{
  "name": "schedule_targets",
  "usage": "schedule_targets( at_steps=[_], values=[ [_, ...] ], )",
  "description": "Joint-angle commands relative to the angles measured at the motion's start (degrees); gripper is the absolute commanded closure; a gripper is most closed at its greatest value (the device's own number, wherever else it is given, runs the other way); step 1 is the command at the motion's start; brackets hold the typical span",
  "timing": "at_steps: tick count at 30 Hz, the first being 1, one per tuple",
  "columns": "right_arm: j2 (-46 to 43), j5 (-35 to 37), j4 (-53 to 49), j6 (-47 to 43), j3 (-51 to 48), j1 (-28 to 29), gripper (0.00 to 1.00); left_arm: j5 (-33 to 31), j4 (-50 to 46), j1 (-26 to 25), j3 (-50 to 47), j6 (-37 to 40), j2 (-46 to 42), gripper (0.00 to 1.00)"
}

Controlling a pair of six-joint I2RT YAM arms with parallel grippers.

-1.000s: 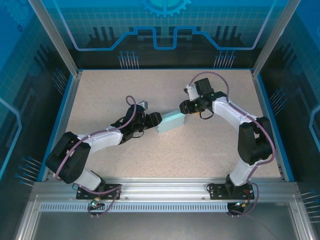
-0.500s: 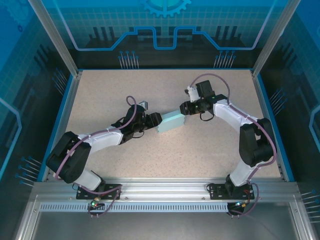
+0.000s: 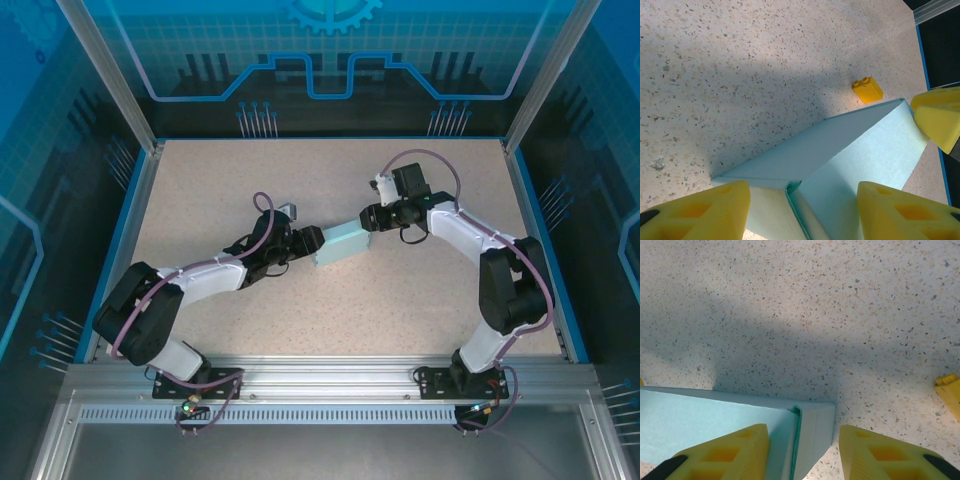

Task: Fold the paper box

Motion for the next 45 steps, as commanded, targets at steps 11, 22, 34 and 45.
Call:
schedule_targets(
  at_steps=[11,22,34,45],
  values=[
    [1.6,1.6,-5.8,-0.3,-5.0,-0.5,0.56,-1.1,-4.6,-0.3,-3.0,0.5,3.7,0.41],
    [2.8,1.5,-5.6,-0.4,-5.5,-0.4,0.54,-1.4,-4.1,-0.4,-3.6,0.3,4.4,0.42],
    [2.6,1.2,-4.1,0.5,-9.5,0.4,0.55,-3.1,-3.0,-0.3,-6.2,0.0,4.0,0.43],
    [0.5,1.3,-5.1,1.4,-8.4,2.7,0.56,-3.9,-3.1,0.1,-5.9,0.4,3.1,0.47]
  ],
)
